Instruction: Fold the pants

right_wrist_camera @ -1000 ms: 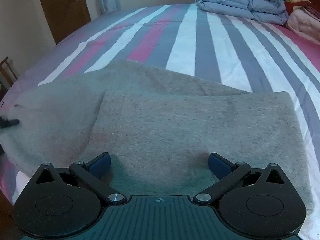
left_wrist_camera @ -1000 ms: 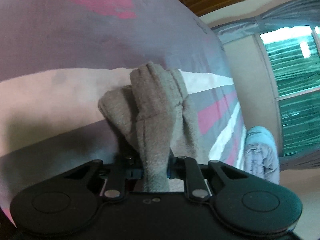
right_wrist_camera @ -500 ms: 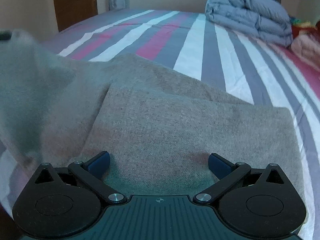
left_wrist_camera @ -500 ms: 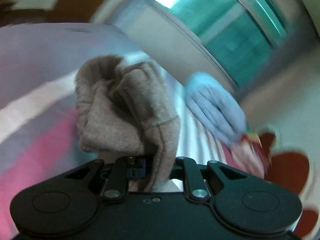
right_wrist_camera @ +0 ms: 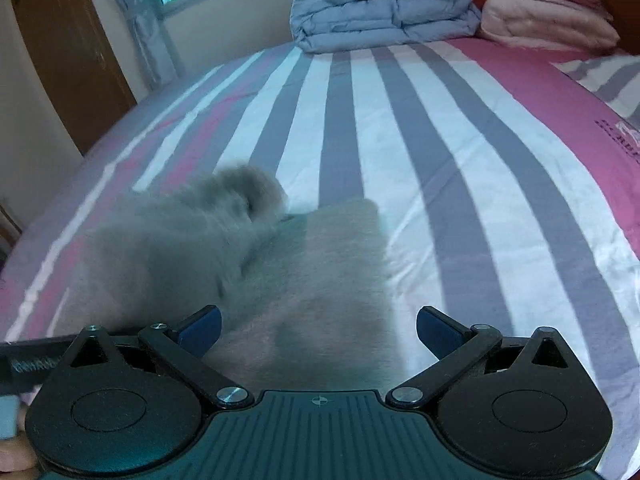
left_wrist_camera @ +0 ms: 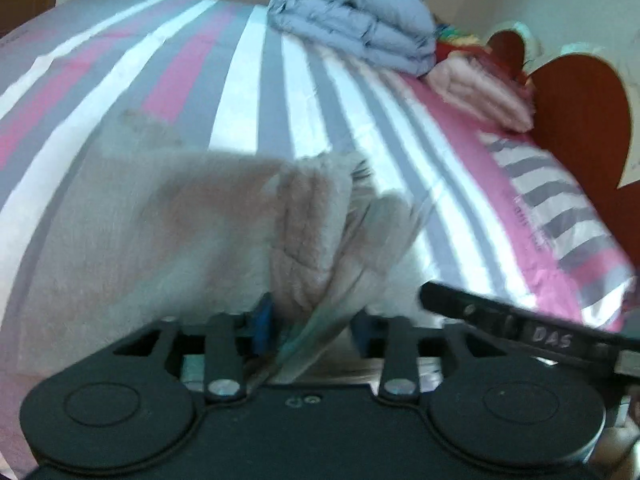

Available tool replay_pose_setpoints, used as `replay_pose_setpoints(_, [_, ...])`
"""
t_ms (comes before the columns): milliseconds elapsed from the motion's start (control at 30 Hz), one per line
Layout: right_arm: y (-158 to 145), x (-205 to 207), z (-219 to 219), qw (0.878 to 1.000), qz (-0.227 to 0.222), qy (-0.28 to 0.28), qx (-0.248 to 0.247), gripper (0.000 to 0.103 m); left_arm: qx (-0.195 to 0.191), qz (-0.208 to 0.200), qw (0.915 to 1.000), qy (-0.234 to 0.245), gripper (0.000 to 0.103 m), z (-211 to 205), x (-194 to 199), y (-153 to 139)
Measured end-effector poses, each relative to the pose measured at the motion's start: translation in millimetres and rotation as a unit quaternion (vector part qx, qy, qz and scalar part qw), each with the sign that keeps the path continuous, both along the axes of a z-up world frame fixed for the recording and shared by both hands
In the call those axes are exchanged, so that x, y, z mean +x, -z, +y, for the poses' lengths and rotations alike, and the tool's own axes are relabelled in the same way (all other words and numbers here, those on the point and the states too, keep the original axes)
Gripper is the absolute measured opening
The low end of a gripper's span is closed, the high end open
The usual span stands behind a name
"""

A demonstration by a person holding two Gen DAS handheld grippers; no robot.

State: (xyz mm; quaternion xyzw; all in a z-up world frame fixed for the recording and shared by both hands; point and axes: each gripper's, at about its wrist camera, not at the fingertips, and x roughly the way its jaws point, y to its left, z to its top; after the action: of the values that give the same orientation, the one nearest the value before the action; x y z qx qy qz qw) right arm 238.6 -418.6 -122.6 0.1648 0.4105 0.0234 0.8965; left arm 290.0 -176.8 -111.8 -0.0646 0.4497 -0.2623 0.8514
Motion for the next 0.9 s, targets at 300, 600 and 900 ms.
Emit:
replay_pose_setpoints(300, [-11.1,0.1,-7.8,0.991,0.007,-0.005,0.135,0.103,0.016,-0.047,0.9959,-0.076,0.072,24.3,-15.0,-24.9])
replay_pose_setpoints(600, [14.4,14.8,19.6,0.984,0.076,0.014,0.159,0.103,0.032,0.018,0.9821,-0.185,0.071,89.0,9.6,11.5])
replay_pose_setpoints(900, [-3.2,19.0,50.8,0.995,0.027,0.007,0.099,0.049,0.039,0.021,0.9830,-0.178,0.072,88.3,6.5,26.1])
